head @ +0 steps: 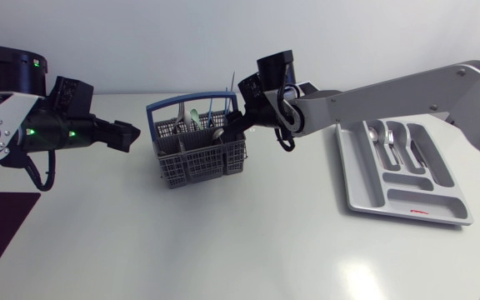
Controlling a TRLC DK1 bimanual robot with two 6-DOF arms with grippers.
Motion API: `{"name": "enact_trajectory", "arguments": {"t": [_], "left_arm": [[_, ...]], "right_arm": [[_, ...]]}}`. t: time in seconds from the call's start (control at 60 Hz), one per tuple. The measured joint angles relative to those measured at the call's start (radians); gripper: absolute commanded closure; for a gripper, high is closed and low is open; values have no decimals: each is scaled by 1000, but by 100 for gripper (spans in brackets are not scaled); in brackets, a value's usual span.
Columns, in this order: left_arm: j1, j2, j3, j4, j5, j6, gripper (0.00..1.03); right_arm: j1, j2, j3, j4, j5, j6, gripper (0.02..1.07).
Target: Unload the cutlery basket into the drawer organizer.
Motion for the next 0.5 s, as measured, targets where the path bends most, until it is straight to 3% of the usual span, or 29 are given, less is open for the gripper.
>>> {"name": "enact_trajectory", "arguments": {"t": [0.2, 0.5], "left_arm": [[0, 0, 0, 7, 0, 0, 7], [0, 0, 0, 10, 0, 0, 7]], "right_arm": [[11, 76, 69, 23, -4, -19, 87], [18, 85, 51, 74, 13, -18, 92]]}}
